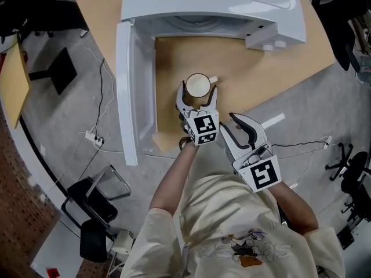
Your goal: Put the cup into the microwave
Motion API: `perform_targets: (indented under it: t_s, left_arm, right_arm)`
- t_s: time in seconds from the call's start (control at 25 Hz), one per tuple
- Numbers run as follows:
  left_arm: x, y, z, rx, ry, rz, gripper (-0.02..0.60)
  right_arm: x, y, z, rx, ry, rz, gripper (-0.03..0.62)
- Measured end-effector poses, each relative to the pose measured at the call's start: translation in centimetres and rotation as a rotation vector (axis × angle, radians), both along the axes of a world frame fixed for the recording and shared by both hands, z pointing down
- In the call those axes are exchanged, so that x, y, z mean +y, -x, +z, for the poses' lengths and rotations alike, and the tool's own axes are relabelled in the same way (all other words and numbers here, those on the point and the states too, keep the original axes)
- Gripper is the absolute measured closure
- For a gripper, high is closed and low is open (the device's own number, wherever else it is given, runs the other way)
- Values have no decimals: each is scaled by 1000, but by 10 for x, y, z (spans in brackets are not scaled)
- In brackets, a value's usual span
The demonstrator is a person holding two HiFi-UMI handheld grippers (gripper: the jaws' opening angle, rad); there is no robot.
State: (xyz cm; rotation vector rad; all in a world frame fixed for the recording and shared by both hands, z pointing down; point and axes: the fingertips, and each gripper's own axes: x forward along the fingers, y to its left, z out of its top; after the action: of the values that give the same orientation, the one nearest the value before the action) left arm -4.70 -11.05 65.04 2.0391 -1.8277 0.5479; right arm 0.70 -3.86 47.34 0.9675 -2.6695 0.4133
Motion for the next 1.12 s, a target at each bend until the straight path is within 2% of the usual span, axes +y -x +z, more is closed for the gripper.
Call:
perform_targets:
  t_s: [0.16, 0.36, 0.6, 0.72, 0.84, 1.0, 1.12]
  left_arm:
    - [-10, 8, 6, -46, -12, -26, 184]
    - [-14, 11, 2, -39, -26, -34, 187]
    - [-48, 22, -44, -26, -68, -72, 187]
    - [-77, 25, -71, 6, -103, -106, 187]
    - [-105, 26, -88, 10, -127, -111, 187]
    - [-138, 26, -96, 1, -124, -93, 187]
    - [-158, 28, -92, -1, -112, -85, 187]
  right_arm:
    - [-2, -4, 5, -4, 30, 26, 465]
    - [-5, -15, 7, 2, 58, 42, 465]
    - [-10, -30, 15, 53, 94, 34, 465]
    - [-23, -31, 6, 17, 60, 64, 465]
    - [-27, -31, 8, 32, 70, 62, 465]
    - [-39, -25, 4, 18, 55, 69, 465]
    - [-57, -17, -10, -40, -11, 94, 465]
